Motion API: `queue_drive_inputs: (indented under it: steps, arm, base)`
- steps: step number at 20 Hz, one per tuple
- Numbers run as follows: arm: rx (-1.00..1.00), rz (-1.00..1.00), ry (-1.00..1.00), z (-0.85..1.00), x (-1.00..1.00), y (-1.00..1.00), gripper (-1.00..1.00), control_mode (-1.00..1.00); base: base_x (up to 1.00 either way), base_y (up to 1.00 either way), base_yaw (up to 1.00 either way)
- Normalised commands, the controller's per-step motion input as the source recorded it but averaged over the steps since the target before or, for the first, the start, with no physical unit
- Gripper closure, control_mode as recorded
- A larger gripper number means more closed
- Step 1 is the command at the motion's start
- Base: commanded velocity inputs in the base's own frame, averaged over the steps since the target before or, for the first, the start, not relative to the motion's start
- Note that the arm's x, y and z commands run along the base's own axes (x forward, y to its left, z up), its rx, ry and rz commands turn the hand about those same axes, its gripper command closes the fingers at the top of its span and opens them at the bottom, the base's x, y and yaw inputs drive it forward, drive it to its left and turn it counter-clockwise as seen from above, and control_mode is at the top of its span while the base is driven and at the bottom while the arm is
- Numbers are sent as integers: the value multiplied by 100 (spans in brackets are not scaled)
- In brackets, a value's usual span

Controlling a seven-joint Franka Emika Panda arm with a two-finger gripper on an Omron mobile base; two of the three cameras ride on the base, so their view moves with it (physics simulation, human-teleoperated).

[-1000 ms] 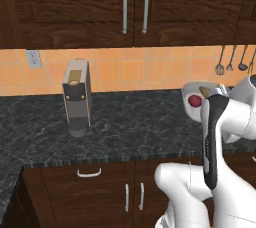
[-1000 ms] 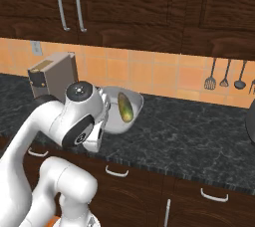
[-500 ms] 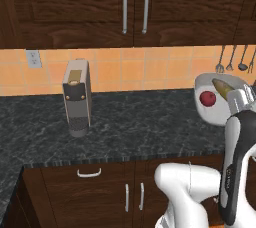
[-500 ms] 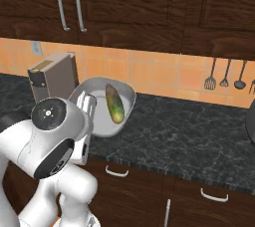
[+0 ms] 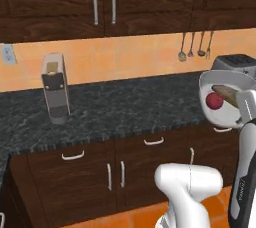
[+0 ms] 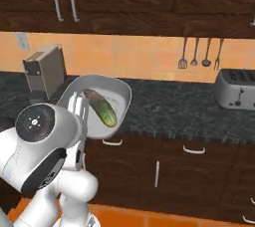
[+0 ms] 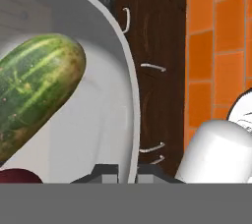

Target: Take the meat container that has the shrimp and place it on the second highest rack of the freezer. Then take the vegetable container that has the tomato and cucumber and place it on the highest rack of the freezer.

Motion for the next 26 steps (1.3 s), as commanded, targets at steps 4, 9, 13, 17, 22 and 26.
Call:
queue_drive_inputs:
  steps: [4,9,13,17,22,26]
  arm:
    - [0,0,0,0,0,0,100,100]
    - [0,0,0,0,0,0,100,100]
    - [0,0,0,0,0,0,100,100]
    - [0,0,0,0,0,0,100,100]
    - [0,0,0,0,0,0,100,100]
    - [0,0,0,0,0,0,100,100]
  base:
    - [-3,-3,-93]
    - [0,-7,-95]
    - [0,0,-100]
    - [6,2,-94]
    - [56,-20,-36]
    - [100,-51,-2]
